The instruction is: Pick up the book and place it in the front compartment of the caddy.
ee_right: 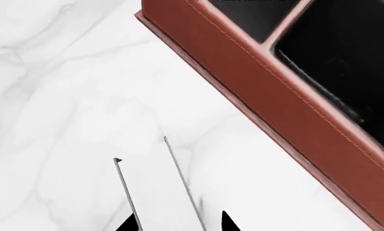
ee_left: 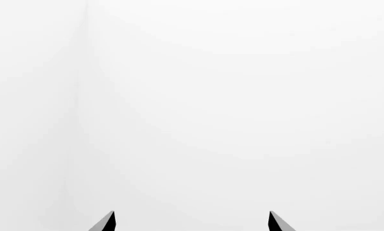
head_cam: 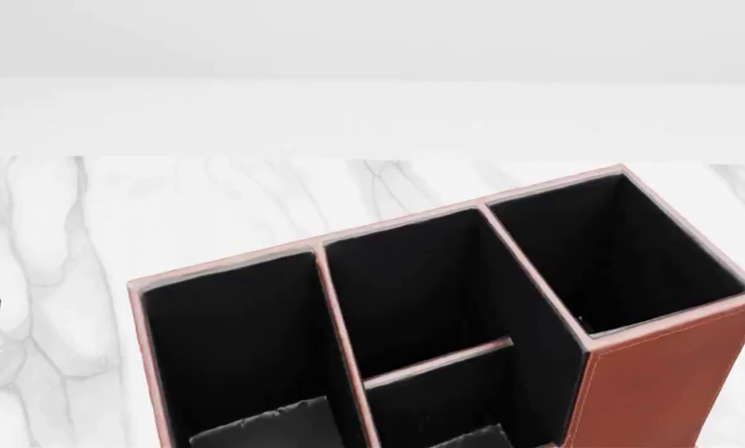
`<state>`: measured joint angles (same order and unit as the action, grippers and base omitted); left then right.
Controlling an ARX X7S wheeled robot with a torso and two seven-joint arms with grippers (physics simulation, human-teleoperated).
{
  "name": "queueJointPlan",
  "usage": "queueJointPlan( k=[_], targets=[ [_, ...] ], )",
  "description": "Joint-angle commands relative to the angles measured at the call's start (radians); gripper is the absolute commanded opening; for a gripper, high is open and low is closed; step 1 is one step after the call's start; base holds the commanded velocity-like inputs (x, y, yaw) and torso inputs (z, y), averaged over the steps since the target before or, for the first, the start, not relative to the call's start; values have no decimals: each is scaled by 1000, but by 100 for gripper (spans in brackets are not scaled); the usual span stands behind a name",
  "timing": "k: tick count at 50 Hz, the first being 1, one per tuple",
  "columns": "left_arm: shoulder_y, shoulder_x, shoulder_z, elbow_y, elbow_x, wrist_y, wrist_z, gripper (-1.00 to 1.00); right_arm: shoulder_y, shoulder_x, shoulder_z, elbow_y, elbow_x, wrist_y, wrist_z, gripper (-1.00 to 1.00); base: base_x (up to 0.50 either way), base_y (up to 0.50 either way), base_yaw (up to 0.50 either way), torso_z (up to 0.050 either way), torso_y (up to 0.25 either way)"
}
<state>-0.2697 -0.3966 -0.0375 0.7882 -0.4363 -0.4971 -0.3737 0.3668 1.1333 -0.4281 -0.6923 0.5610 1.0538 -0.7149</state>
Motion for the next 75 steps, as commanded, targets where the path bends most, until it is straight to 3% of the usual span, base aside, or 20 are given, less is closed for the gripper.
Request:
queueJointPlan(
  k=[1, 12, 31, 52, 64, 75],
  targets=[
    [-4, -4, 2, 1, -3, -2, -5, 100, -28, -3, 1, -2, 10, -2, -6, -100, 0, 0, 0, 0, 0],
    [-9, -6, 6, -2, -6, -2, -8, 100, 32, -12, 91, -29, 61, 1, 9, -100, 0, 0, 0, 0, 0],
    [-4, -12, 11, 1, -6, 2, -14, 100, 357, -35, 235, -118, 200, 144, -15, -100, 0, 0, 0, 0, 0],
    [-6, -17, 18, 1, -9, 2, -20, 100, 889, -109, 148, -73, 246, 347, -92, -100, 0, 0, 0, 0, 0],
    [-6, -21, 15, 4, -15, 4, -24, 100, 1093, -144, 48, -15, 203, 375, -127, -100, 0, 0, 0, 0, 1],
    [-3, -23, 18, -3, -13, 11, -25, 100, 1119, -167, 42, 15, 203, 362, -122, -100, 0, 0, 0, 0, 1]
  ],
)
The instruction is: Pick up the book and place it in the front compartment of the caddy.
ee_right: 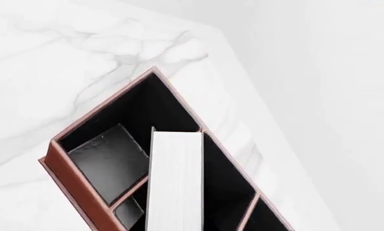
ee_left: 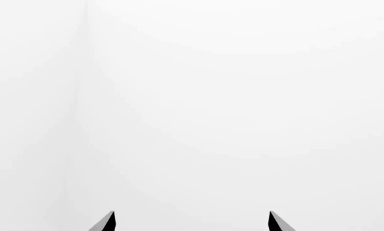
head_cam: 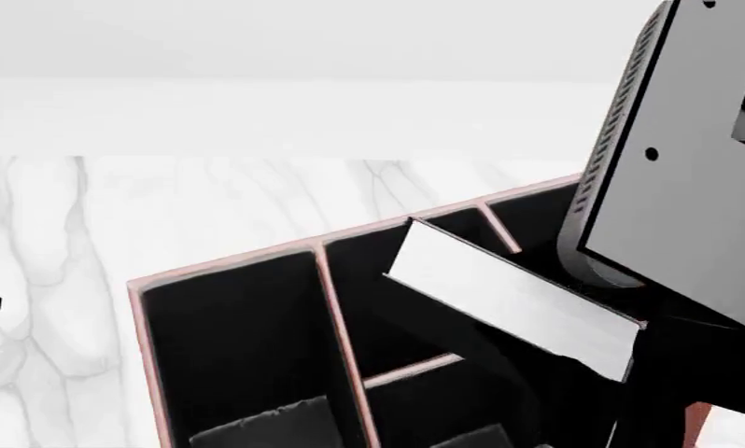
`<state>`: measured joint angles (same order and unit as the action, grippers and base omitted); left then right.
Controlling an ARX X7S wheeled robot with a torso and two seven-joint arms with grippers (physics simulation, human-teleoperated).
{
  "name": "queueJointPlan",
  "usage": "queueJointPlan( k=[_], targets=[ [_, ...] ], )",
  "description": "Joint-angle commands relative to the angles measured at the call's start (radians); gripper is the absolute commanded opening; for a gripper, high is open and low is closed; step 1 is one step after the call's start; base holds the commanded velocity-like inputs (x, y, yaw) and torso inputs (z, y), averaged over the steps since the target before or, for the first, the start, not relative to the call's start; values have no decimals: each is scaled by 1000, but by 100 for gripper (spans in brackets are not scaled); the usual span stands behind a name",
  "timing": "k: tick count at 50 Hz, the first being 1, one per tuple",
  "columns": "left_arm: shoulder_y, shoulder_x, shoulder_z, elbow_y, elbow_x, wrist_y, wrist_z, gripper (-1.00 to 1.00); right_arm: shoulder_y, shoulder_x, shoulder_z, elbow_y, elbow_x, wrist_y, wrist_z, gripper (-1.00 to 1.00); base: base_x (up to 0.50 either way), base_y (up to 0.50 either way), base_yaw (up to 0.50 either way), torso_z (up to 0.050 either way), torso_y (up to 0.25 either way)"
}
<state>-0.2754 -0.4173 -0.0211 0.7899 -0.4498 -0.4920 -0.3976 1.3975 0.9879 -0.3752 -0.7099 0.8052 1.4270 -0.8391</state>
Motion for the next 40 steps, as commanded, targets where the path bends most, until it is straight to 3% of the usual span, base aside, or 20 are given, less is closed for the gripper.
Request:
queueJointPlan(
  k=[1, 14, 38, 40],
  targets=[
    [2, -3, 2, -4, 0, 6, -2, 100, 87, -25, -5, 36, -41, -12, 8, -100, 0, 0, 0, 0, 0],
    [4, -7, 2, -3, -4, 7, -6, 100, -3, -4, 39, 28, -56, -85, 58, -100, 0, 0, 0, 0, 1],
    [4, -13, 5, -4, -8, 11, -12, 100, 0, 2, 33, 31, -44, -93, 67, -100, 0, 0, 0, 0, 1],
    [2, -12, 6, -11, -7, 13, -11, 100, 49, -4, -75, 69, -102, -123, 18, -100, 0, 0, 0, 0, 0]
  ],
)
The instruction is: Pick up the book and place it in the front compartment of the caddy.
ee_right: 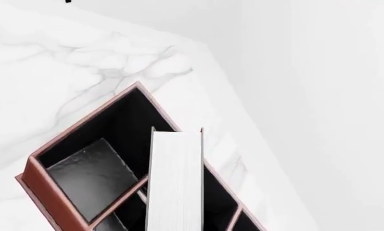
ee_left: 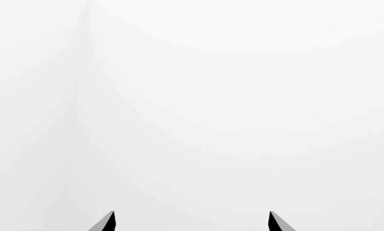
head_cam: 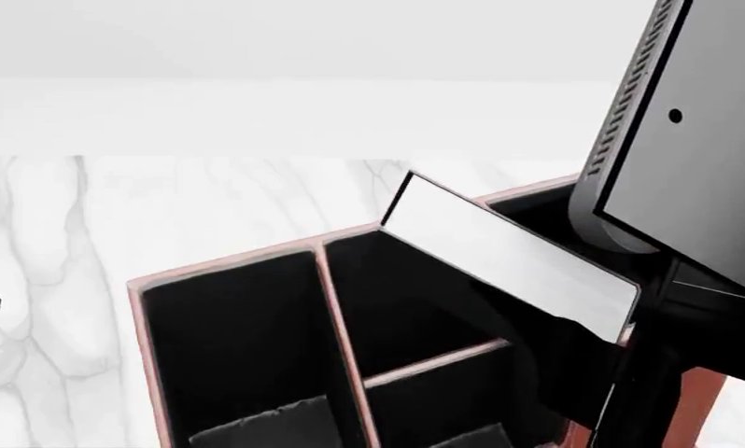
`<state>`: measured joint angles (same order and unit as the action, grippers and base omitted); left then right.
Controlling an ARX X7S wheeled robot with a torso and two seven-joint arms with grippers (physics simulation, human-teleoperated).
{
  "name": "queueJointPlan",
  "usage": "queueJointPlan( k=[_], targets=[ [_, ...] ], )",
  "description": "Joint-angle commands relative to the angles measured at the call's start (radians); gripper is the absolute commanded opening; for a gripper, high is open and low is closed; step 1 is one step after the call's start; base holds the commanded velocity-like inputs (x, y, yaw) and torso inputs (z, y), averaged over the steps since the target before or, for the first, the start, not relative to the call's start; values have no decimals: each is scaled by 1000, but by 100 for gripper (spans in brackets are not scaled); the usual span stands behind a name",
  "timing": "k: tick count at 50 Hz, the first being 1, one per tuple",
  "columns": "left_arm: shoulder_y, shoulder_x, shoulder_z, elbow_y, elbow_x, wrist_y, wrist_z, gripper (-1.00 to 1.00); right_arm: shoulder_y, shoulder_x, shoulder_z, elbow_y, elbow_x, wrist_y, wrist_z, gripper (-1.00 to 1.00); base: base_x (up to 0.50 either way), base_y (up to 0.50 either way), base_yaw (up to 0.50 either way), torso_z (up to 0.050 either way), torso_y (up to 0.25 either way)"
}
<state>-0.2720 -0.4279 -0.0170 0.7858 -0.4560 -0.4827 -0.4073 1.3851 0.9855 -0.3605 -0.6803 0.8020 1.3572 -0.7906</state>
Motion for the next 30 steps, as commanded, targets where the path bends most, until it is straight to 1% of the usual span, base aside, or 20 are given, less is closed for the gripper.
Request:
queueJointPlan(
  k=[1, 3, 4, 7, 14, 22, 30],
  targets=[
    [-2, -2, 3, -8, 0, 4, -2, 100, 73, -6, -121, 55, -116, -70, -50, -100, 0, 0, 0, 0, 0],
    [-5, -3, 4, -9, -1, 4, -1, 100, 104, -22, -179, 102, -153, -121, -97, -100, 0, 0, 0, 0, 5],
    [-5, -4, 4, -10, -2, 4, 0, 100, 138, -35, -233, 146, -194, -166, -143, -100, 0, 0, 0, 0, 0],
    [3, -4, 0, -8, -2, 9, 0, 100, 197, -53, -321, 215, -257, -224, -220, -100, 0, 0, 0, 0, 0],
    [3, -5, 2, -11, -3, 12, -1, 100, 280, -91, -437, 342, -347, -338, -347, -100, 0, 0, 0, 0, 1],
    [2, -7, 5, -11, -3, 12, -3, 100, 329, -132, -494, 458, -408, -417, -405, -100, 0, 0, 0, 0, 1],
    [-1, -12, 5, -8, -6, 7, -7, 100, 344, -173, -518, 584, -429, -500, -452, -100, 0, 0, 0, 0, 0]
  ],
)
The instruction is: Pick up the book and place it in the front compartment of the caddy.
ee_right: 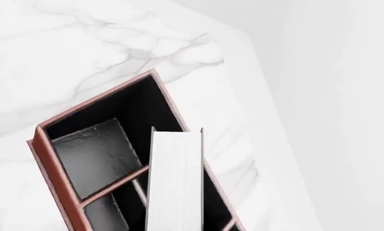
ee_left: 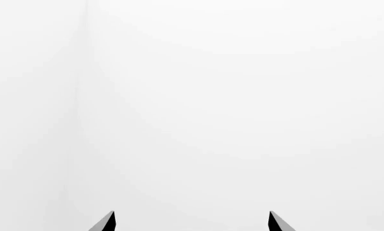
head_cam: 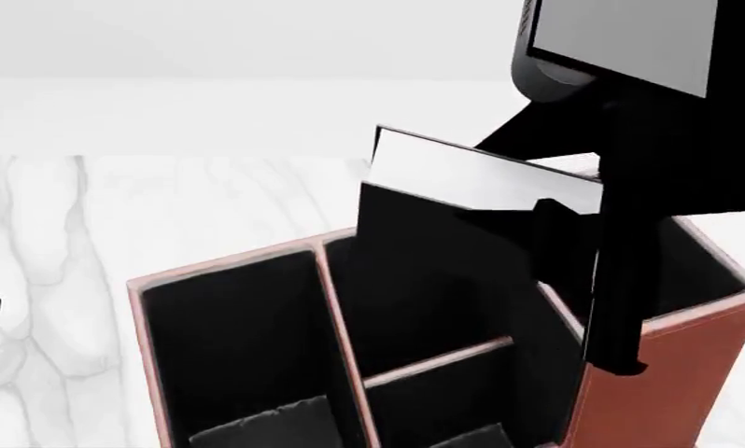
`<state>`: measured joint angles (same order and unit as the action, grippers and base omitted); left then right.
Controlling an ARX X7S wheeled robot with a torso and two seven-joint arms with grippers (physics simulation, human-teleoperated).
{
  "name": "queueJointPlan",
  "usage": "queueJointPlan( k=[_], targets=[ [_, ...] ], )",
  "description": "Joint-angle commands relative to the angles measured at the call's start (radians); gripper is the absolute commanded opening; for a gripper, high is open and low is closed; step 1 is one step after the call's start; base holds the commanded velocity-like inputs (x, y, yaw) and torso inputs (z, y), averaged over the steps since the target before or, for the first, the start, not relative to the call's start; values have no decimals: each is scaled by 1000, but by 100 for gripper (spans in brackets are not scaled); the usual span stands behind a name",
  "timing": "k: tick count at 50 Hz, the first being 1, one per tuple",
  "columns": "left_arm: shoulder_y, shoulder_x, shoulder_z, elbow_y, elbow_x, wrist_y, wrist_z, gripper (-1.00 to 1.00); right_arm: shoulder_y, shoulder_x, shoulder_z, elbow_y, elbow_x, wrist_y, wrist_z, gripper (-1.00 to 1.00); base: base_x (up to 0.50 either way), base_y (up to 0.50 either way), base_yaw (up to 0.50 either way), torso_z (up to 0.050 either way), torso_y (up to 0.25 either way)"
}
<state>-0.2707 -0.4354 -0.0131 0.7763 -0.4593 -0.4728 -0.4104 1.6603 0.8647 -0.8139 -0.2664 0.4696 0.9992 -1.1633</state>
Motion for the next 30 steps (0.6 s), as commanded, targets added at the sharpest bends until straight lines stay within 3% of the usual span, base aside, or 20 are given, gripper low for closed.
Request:
queueJointPlan(
  k=[1, 30],
  targets=[
    [-3, -4, 2, 1, -3, -3, -4, 100, 70, -58, -65, 186, -96, -149, -84, -100, 0, 0, 0, 0, 10],
    [-11, -14, 7, 0, -7, -5, -12, 100, 153, -268, -151, 730, -139, -423, -296, -100, 0, 0, 0, 0, 1]
  ],
)
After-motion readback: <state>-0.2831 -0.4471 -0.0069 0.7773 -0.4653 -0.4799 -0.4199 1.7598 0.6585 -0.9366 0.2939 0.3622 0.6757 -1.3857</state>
